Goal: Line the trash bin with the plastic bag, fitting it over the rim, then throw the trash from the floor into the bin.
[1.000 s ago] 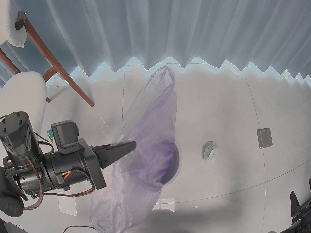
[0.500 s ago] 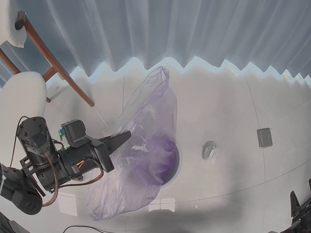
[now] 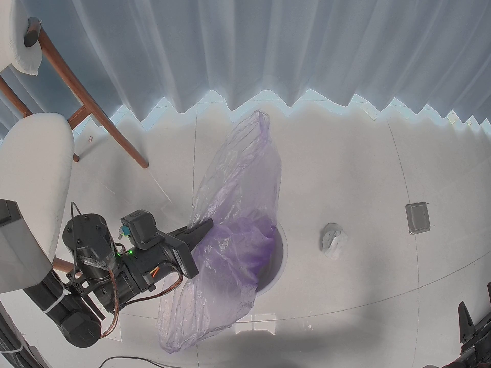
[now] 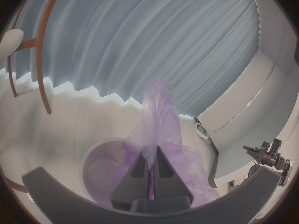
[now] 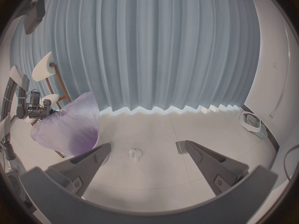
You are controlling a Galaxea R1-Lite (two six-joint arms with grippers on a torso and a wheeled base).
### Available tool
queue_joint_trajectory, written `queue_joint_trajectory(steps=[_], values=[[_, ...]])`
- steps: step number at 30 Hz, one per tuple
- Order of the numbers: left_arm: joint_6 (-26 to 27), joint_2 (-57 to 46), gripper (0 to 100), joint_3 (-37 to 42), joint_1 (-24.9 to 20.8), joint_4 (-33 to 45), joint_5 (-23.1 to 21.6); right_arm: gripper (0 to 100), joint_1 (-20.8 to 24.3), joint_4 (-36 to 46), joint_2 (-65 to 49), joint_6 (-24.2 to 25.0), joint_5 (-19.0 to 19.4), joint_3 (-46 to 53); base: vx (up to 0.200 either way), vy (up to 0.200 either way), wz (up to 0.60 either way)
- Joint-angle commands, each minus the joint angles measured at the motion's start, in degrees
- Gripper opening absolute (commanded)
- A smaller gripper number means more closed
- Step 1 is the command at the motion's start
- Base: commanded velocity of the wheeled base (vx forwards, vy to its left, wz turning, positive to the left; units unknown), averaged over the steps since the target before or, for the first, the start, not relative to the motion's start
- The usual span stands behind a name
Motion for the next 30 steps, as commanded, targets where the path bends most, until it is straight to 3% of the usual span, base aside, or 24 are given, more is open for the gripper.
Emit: queue_joint_trajectory(steps=[1, 10, 20, 26, 29, 30], values=[[1.27, -2.34, 0, -0.49, 1.44, 1.66, 0.64, 100, 0.01, -0.01, -0.88, -0.08, 0.02, 1.01, 0.0, 0.0, 0.0], [3.2, -10.25, 0, 0.04, 2.84, 13.35, 0.73, 100, 0.01, -0.01, -0.88, -0.08, 0.02, 1.01, 0.0, 0.0, 0.0], [5.66, -12.97, 0, -4.53, 14.18, 17.31, 1.26, 100, 0.01, -0.01, -0.88, 0.0, 0.02, 1.01, 0.0, 0.0, 0.0], [7.24, -22.11, 0, -4.44, 11.98, 32.51, 1.08, 100, 0.01, -0.01, -0.88, -0.08, 0.02, 1.01, 0.0, 0.0, 0.0], [7.16, -24.4, 0, -4.27, 8.82, 36.73, 0.82, 100, 0.01, -0.01, -0.88, -0.08, 0.02, 1.01, 0.0, 0.0, 0.0], [7.07, -24.66, 0, -4.09, 4.69, 37.79, 0.82, 100, 0.01, -0.01, -0.88, 0.0, 0.02, 1.01, 0.0, 0.0, 0.0]])
